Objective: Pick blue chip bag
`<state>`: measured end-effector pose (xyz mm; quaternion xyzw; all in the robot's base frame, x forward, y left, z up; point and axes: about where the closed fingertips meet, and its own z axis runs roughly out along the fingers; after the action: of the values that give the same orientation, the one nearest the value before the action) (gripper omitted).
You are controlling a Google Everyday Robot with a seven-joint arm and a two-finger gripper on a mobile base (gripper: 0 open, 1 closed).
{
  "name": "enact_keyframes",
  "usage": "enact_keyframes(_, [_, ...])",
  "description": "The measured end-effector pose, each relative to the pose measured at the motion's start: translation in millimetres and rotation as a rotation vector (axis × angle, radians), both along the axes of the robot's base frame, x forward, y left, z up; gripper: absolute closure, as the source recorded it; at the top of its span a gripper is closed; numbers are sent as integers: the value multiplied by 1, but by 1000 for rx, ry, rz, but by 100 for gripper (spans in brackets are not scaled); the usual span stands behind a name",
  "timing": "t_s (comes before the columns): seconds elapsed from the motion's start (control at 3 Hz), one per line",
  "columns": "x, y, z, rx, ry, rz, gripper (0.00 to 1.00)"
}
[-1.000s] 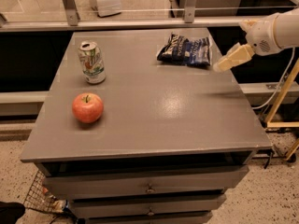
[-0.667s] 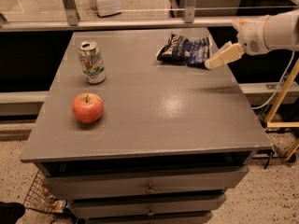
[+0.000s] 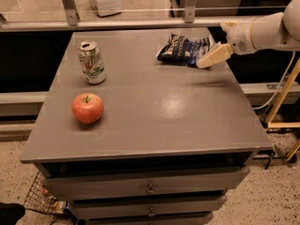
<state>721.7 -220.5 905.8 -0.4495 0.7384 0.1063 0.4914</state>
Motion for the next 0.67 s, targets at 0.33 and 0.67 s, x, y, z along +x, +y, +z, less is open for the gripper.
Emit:
enact_keyframes(0.33, [25,17,-16,23,13,47,0])
enact_keyframes(0.67, [42,30,-31,38,33,81,0])
